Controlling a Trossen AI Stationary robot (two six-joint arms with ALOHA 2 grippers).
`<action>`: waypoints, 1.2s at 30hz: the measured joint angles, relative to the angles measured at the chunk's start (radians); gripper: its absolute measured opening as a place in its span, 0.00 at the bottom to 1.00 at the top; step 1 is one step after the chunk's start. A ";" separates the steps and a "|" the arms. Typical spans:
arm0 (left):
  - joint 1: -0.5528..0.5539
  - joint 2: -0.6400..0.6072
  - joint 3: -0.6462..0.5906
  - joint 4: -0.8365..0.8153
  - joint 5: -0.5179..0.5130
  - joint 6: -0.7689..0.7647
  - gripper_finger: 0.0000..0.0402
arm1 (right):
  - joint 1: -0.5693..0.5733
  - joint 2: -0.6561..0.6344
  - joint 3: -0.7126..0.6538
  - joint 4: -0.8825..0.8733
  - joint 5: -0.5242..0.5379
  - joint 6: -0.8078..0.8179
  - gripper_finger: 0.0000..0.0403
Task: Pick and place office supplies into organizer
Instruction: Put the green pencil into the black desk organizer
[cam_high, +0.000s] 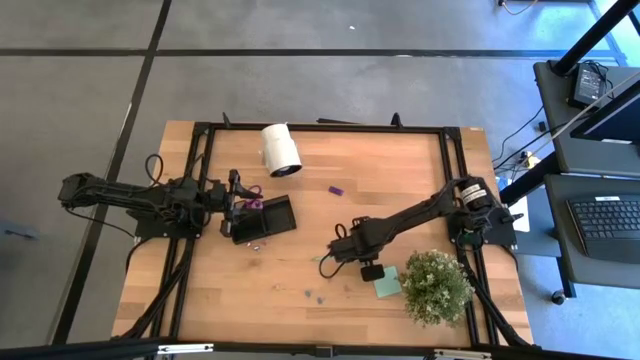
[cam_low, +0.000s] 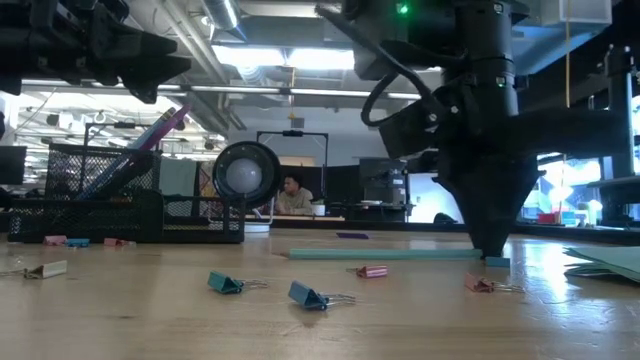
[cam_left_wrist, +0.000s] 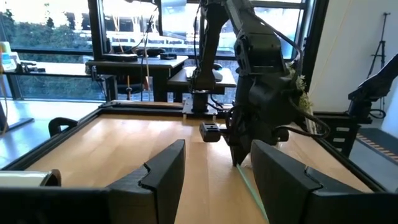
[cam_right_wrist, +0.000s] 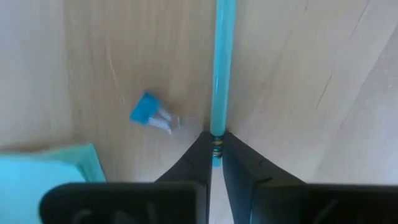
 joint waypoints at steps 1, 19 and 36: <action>0.000 0.000 0.000 0.001 0.000 0.002 0.44 | 0.000 0.004 0.019 -0.035 0.003 -0.003 0.07; 0.000 0.027 0.112 -0.093 0.037 0.008 0.44 | -0.010 -0.004 0.372 -0.473 0.237 -0.003 0.07; 0.086 0.529 0.729 -0.670 0.194 -0.268 0.49 | -0.048 -0.006 0.507 -0.575 0.604 -0.150 0.07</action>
